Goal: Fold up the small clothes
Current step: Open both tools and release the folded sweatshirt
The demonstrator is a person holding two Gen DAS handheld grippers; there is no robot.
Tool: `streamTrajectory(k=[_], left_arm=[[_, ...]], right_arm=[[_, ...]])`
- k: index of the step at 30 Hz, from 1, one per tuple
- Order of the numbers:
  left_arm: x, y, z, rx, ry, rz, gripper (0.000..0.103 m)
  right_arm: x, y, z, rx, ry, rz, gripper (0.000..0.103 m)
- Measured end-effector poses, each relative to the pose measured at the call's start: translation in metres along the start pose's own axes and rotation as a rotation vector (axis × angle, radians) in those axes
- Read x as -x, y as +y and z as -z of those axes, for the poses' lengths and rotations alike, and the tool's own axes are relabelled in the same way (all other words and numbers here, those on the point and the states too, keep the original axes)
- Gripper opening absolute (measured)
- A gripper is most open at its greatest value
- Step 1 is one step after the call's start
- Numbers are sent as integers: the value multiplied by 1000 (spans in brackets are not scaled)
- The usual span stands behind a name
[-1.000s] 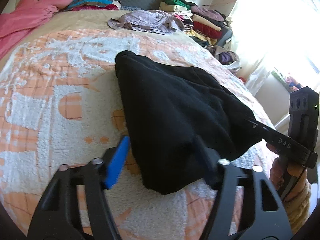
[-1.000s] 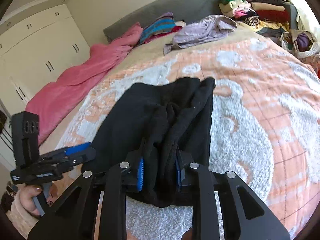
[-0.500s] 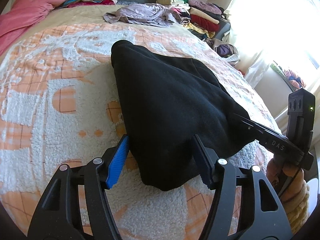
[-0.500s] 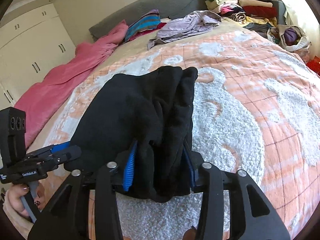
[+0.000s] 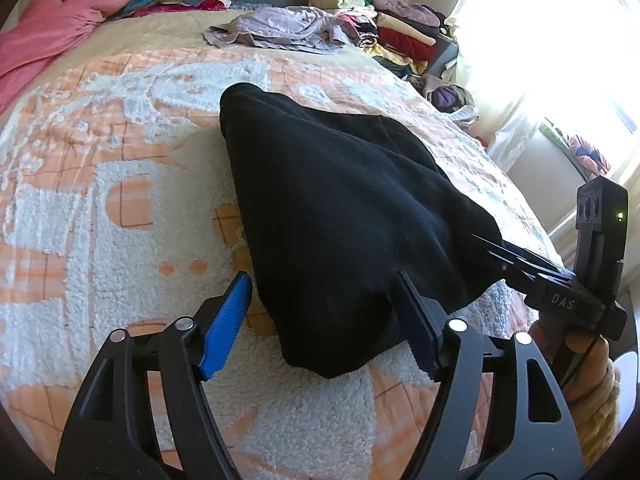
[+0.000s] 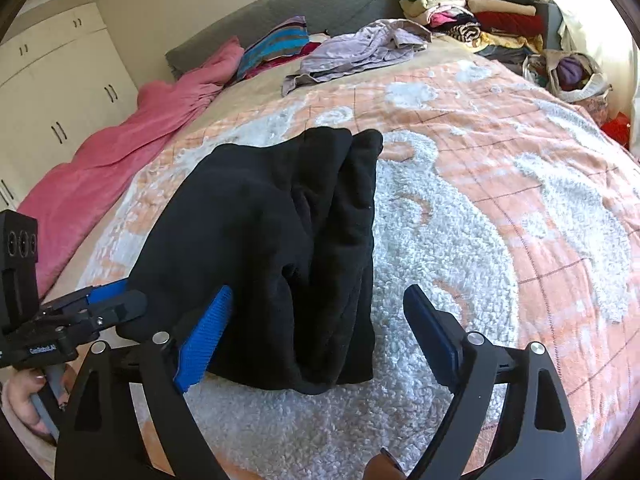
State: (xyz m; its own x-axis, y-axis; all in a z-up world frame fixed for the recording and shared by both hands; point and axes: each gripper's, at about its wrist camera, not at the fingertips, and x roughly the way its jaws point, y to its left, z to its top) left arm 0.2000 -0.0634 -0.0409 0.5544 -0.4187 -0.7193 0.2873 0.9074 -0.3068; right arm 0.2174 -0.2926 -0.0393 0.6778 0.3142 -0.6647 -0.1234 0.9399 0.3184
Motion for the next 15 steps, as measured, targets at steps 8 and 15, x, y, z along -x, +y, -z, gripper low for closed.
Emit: streamTrajectory(k=[8,15], left_arm=[[6,4,-3,3,-12,-3,73],[10,9,-2,16,-18,-11,81]], right_arm=[[2,2,0,-5,5,35,97],[1,5,0,4,12,39,97]])
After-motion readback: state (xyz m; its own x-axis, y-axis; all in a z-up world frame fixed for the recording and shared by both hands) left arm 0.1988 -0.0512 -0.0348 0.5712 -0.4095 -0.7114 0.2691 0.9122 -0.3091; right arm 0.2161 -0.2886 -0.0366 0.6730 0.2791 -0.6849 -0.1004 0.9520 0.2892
